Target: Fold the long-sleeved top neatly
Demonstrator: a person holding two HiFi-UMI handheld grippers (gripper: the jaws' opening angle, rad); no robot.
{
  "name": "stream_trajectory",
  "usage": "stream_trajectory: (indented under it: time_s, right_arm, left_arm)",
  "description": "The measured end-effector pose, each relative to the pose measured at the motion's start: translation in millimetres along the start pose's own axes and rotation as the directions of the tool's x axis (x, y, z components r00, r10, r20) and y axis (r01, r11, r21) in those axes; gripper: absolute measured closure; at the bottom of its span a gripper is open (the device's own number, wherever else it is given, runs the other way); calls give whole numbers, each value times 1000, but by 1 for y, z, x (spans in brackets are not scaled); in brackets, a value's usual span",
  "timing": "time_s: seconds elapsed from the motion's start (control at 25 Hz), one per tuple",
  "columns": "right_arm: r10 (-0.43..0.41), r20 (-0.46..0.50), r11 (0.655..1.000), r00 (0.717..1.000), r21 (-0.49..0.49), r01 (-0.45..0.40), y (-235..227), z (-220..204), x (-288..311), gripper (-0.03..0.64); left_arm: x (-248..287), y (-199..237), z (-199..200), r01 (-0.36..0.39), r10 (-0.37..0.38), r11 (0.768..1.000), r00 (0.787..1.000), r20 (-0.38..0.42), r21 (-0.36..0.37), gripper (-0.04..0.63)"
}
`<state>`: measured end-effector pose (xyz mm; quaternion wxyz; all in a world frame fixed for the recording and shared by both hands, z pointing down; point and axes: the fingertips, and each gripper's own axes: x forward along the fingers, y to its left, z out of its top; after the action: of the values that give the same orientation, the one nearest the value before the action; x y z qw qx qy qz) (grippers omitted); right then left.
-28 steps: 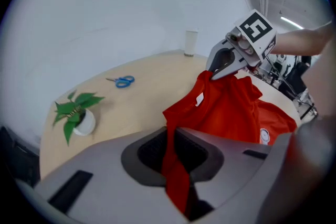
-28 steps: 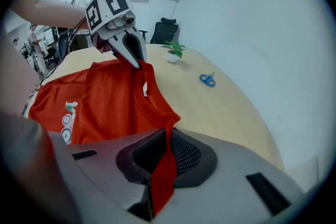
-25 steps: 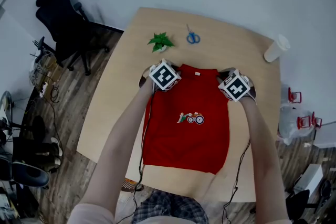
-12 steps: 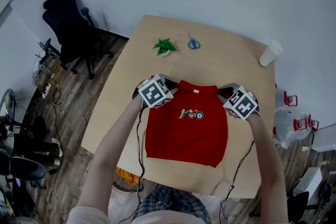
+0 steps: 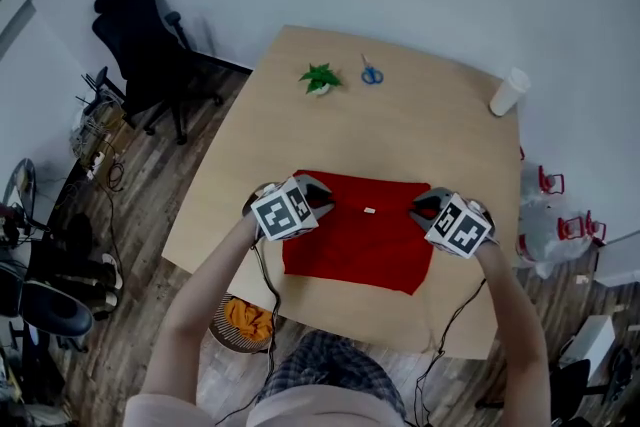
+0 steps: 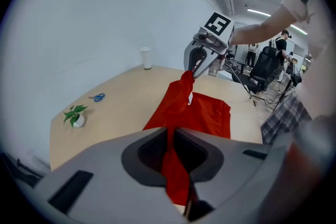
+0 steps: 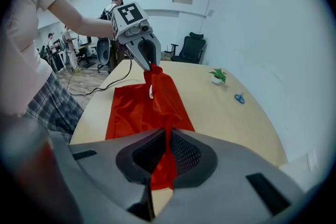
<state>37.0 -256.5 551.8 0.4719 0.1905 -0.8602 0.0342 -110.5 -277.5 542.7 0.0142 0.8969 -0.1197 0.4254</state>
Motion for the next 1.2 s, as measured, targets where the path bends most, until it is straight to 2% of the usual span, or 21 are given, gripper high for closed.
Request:
stream_trajectory:
  time_s: [0.24,0.56,0.76,0.92,1.2]
  right_arm:
    - [53,-33,997,998,-59,-55,57,-18,1,572]
    - [143,-63,987,988,-71,-147,128,-41,10,572]
    - [199,-115,974,973,-87,-209,158,-55,23,572]
    - [229,-147,965,962,-96,-244,173,-66,36,571]
    - [258,-176,961,950,-54,-271,182,-85,54,566]
  left_arm:
    - [-4,-61,-23,30,-28,998,998,-49,51,552]
    - [6,-122,-64,75,-75,997,994,-78,-9,552]
    - [15,-146,-82,114,-116,993,989,-91,-21,551]
    - [22,-157,-95,151,-155,988,981,-114,-43,551]
    - [37,-172,-109,209,-221,973,967,-129,-98,541]
